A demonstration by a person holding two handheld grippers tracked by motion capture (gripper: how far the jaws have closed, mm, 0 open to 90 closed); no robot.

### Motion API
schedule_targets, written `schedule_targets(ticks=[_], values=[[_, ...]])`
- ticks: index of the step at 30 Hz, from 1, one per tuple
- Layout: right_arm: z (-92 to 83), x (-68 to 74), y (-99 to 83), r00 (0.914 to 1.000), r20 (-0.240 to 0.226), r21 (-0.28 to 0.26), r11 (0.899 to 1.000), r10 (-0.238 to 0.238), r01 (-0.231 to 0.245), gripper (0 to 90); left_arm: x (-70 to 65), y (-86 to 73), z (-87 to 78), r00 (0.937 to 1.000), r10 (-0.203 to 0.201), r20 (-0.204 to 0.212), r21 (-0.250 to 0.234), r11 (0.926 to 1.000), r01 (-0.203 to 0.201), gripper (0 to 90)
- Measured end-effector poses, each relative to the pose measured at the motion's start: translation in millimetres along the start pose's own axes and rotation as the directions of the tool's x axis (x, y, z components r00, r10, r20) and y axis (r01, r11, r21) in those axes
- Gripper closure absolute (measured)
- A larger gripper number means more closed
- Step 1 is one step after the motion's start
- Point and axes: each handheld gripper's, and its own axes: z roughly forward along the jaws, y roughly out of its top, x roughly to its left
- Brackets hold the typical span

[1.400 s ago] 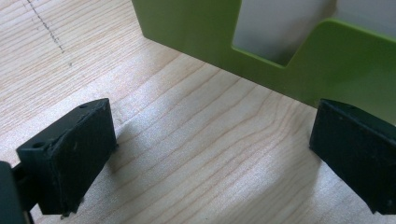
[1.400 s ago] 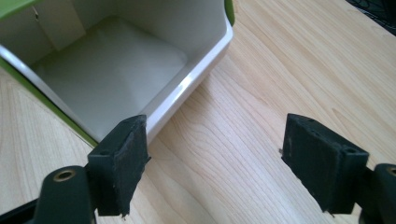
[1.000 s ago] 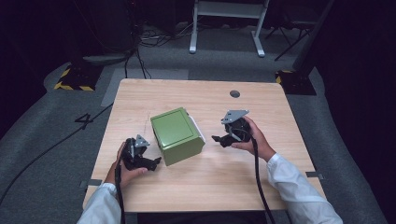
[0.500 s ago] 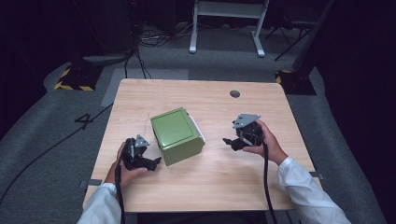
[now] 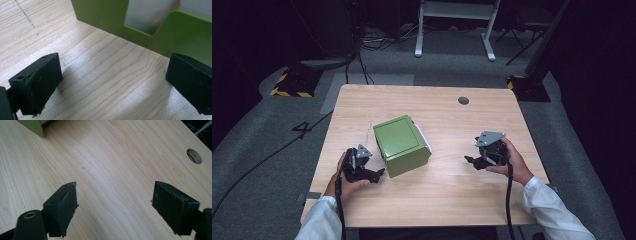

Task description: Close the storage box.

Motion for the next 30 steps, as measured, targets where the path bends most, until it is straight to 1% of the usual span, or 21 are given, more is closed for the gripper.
schedule_targets(ticks=[1, 5, 9, 13, 14, 17, 21, 23, 27, 30], values=[[-1.2, -0.1, -2.9, 1.0, 0.005, 0.001, 1.0, 0.002, -0.002, 20.2, 0.3, 0.1, 0.0, 1.0, 0.005, -0.002, -0.001, 1.0, -0.005, 0.6], [-4.8, -1.6, -14.7, 0.9998, 0.003, 0.01, 1.0, 0.021, -0.021, 20.2, -0.1, -0.3, -0.4, 1.0, 0.004, -0.005, -0.001, 1.0, -0.004, 0.6], [-9.1, -2.9, -27.0, 0.9996, 0.02, 0.021, 1.0, 0.02, -0.02, 20.1, -0.6, -0.9, -0.8, 1.0, 0.003, -0.001, -0.001, 1.0, -0.003, 0.6], [-13.5, -5.9, -40.3, 0.9985, 0.018, 0.023, 0.998, 0.051, -0.052, 20.1, -0.9, -1.3, -1.2, 1.0, 0.003, -0.001, 0.0, 1.0, -0.003, 0.6], [-14.5, -6.6, -43.7, 0.9983, 0.022, 0.029, 0.998, 0.054, -0.054, 20.1, -1.2, -1.3, -1.1, 1.0, -0.001, 0.0, -0.001, 1.0, 0.001, 0.6], [-18.8, -9.8, -53.4, 0.9975, 0.032, 0.032, 0.997, 0.063, -0.064, 19.9, -1.0, -1.3, -1.4, 1.0, 0.003, -0.001, 0.002, 1.0, -0.003, 0.6], [-26.0, -15.5, -68.3, 0.9943, 0.035, 0.031, 0.994, 0.1, -0.101, 19.5, -1.2, -1.4, -1.2, 1.0, -0.001, 0.0, 0.0, 1.0, 0.001, 0.6], [-29.8, -18.2, -76.8, 0.9919, 0.047, 0.031, 0.992, 0.118, -0.119, 19.5, -1.2, -1.4, -1.2, 1.0, -0.001, 0.0, 0.0, 1.0, 0.001, 0.6], [-35.6, -24.1, -95.1, 0.985, 0.052, 0.028, 0.986, 0.165, -0.166, 19.4, -1.0, -1.3, -1.3, 1.0, 0.002, -0.001, 0.0, 1.0, -0.002, 0.6], [-39.2, -28.3, -108.9, 0.9778, 0.058, 0.031, 0.979, 0.201, -0.203, 18.8, -1.0, -1.3, -1.5, 1.0, 0.003, -0.002, 0.003, 1.0, -0.003, 0.6]])
